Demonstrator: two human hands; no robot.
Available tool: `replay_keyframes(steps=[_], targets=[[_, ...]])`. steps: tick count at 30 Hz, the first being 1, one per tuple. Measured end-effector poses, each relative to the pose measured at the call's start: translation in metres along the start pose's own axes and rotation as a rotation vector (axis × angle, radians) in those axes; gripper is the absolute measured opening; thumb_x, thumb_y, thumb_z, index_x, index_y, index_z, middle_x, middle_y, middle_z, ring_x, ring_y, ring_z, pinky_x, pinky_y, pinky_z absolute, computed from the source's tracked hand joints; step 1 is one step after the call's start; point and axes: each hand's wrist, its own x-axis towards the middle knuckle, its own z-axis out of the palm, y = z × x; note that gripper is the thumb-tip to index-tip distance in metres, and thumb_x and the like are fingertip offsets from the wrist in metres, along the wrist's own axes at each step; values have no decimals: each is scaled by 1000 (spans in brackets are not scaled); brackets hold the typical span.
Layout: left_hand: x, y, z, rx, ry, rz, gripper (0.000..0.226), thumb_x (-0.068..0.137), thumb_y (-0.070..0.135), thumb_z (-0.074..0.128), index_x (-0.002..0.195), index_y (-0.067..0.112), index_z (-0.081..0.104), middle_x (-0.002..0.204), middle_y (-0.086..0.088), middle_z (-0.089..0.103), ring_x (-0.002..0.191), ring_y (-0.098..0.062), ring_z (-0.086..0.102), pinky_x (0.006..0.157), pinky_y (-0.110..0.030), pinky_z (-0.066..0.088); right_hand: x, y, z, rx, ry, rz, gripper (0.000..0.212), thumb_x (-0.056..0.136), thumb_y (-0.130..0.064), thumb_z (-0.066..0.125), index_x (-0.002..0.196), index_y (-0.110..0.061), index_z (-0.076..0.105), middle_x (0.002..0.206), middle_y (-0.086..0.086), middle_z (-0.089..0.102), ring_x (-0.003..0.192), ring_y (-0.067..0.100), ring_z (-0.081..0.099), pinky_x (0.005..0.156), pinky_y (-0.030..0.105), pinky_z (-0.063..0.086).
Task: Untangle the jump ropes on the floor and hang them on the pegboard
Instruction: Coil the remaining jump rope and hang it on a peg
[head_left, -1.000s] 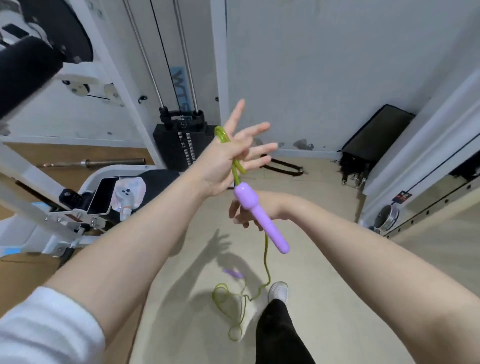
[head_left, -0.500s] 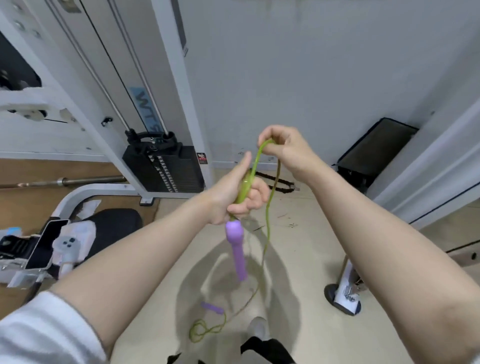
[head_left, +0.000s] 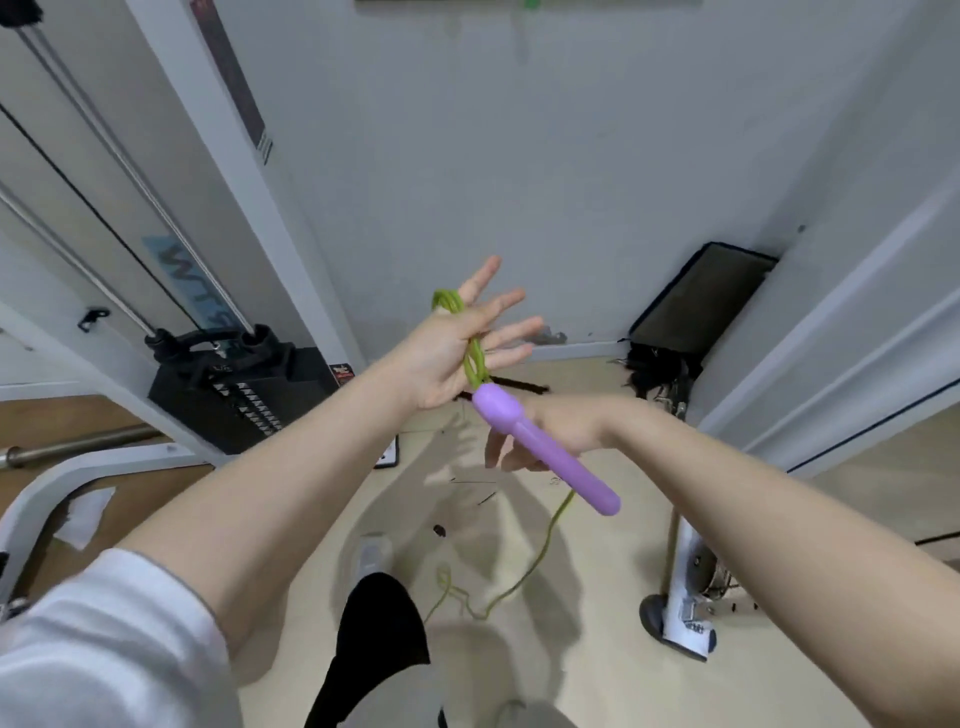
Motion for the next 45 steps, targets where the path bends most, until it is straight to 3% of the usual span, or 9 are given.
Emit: replay_keyframes(steps=[4, 8, 14, 18, 26, 31, 37, 41, 45], targets=[[69, -3, -55, 453, 124, 10, 52, 100, 9, 37, 147, 26, 22, 148, -5, 36, 113, -25, 57, 76, -22, 48, 19, 0, -58, -169, 66, 114, 19, 87, -11, 58, 103, -14, 66, 77, 4, 53, 51, 7, 46, 42, 16, 41], [111, 28, -84, 776, -163, -259, 39, 101, 28, 39, 132, 7, 48, 98, -6, 68, 47, -8, 59, 41, -15, 42, 49, -5, -118, -209, 800, 128, 27, 85, -21, 64, 111, -19, 60, 65, -10, 47, 60, 4, 45, 59, 22, 37], [165, 104, -95, 508, -735, -623, 91, 73, 72, 20, 97, -3, 66, 42, -5, 49, 20, 0, 20, 35, -14, 9, 114, -29, -187, 461, 1395, 66, 21, 85, -35, 65, 89, -19, 52, 60, -3, 47, 54, 11, 44, 55, 25, 39], [194, 142, -84, 442, -923, -419, 37, 93, 29, 42, 100, 7, 70, 46, 1, 48, 23, 1, 23, 32, -12, 15, 140, -32, -199, 622, 1034, 88, 18, 73, -26, 61, 89, -23, 53, 80, -3, 57, 71, 13, 55, 67, 31, 50], [266, 134, -90, 100, -475, -83, 28, 100, 13, 31, 120, 13, 50, 55, 10, 53, 36, 3, 43, 40, -11, 37, 182, 7, -217, 99, 521, 251, 9, 83, -24, 56, 80, -16, 55, 79, 8, 61, 72, 23, 59, 67, 29, 45], [325, 114, -86, 501, -56, 151, 38, 97, 6, 44, 135, 13, 42, 113, 4, 64, 108, -7, 57, 100, -23, 42, 156, 38, -253, 154, 55, 248, 15, 88, -10, 55, 94, -24, 59, 63, 4, 47, 45, 17, 55, 56, 26, 43], [346, 93, -49, 956, -111, -54, 40, 99, 33, 43, 109, -1, 62, 85, -4, 65, 38, -5, 49, 47, -21, 38, 101, 64, -337, 63, 556, -46, 13, 87, -9, 58, 78, -15, 64, 46, -15, 47, 39, 2, 43, 46, 20, 43], [360, 84, -17, 483, -402, -412, 93, 82, 73, 14, 90, 0, 72, 38, -2, 45, 26, -7, 20, 39, -19, 21, 80, 104, -381, 346, 947, -172, 20, 81, 2, 61, 76, -17, 59, 55, -3, 47, 48, 8, 45, 59, 26, 44], [364, 88, 8, 65, -814, -375, 68, 77, 64, 58, 109, 5, 69, 58, -5, 59, 27, -3, 23, 36, -8, 34, 89, 130, -387, 529, 941, -196, 5, 88, -13, 61, 86, -15, 56, 64, 6, 48, 61, 13, 48, 62, 19, 43]])
